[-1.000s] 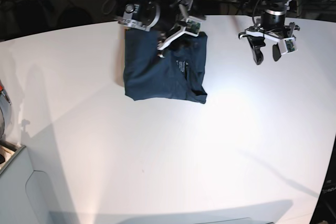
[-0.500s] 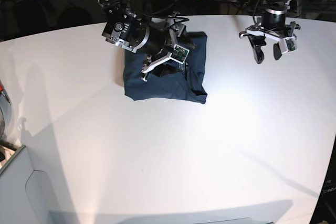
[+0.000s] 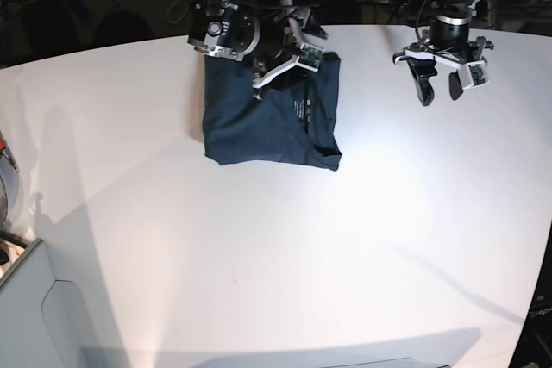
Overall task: Fold the T-shirt properly
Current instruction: 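Pinch the bundle's collar edge with the right gripper and tuck it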
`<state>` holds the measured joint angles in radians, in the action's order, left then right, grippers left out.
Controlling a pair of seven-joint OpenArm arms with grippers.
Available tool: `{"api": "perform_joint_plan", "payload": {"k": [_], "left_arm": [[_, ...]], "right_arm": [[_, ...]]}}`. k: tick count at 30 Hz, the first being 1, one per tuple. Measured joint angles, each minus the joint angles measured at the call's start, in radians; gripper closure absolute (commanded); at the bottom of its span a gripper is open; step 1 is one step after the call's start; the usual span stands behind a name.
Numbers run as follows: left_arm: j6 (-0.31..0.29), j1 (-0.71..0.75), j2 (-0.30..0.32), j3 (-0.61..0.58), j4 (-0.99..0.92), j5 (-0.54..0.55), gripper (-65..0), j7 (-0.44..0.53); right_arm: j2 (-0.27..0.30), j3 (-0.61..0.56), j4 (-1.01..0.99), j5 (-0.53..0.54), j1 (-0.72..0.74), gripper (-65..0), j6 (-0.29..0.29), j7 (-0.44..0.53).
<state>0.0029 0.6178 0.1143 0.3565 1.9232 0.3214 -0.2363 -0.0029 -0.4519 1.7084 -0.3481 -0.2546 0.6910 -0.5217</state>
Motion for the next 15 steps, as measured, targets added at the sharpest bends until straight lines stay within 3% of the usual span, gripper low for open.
{"api": "perform_joint_plan", "payload": {"k": [8,15], "left_arm": [[0.0,0.003,0.0,0.0,0.0,0.001,-34.4,0.0],[0.0,0.002,-0.001,-0.001,0.0,0.005,-34.5,0.0]], "right_arm": [[-0.074,-0.056,-0.003,0.007,0.06,-41.6,0.0,0.005],[-0.047,0.145,0.023,0.0,0.082,-41.6,-0.001,-0.006]]}}
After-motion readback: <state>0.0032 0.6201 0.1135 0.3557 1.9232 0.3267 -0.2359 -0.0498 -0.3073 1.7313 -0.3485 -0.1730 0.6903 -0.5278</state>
